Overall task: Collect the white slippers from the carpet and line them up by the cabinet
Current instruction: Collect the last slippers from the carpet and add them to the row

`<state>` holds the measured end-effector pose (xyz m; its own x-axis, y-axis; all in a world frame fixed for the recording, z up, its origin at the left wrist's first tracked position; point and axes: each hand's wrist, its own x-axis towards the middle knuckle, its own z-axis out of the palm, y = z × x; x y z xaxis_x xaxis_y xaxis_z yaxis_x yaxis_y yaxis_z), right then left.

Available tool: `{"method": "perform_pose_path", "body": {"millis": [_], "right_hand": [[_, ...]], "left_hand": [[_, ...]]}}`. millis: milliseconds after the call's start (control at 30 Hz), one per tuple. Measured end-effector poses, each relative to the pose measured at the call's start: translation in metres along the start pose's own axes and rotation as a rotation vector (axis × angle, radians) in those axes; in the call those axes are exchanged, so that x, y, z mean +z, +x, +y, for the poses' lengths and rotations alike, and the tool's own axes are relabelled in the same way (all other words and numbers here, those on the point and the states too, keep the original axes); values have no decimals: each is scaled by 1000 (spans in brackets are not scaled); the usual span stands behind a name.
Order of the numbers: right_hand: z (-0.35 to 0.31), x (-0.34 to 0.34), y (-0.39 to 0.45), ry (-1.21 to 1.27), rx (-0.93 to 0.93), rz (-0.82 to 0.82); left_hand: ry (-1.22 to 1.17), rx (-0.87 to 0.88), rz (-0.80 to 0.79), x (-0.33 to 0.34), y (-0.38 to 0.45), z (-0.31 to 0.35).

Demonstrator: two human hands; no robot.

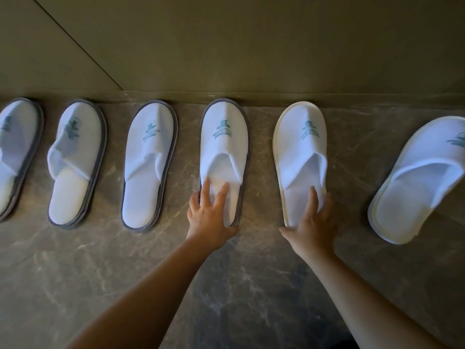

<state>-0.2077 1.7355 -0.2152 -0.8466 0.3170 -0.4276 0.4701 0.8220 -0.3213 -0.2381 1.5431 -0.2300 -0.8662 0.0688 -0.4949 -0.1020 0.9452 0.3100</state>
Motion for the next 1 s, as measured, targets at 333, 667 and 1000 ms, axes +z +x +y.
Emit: {"method": "perform_pose_path", "body": {"millis": [333,667,1000], "right_hand": [[5,-2,-1,-3,15,34],[0,2,0,10,-8,16],[22,-31,2,166,66,244]], "left_hand": [[25,-2,-37,2,2,-3],[32,-9,-45,1,3,-2],[0,157,73,-6,-14,50]]}}
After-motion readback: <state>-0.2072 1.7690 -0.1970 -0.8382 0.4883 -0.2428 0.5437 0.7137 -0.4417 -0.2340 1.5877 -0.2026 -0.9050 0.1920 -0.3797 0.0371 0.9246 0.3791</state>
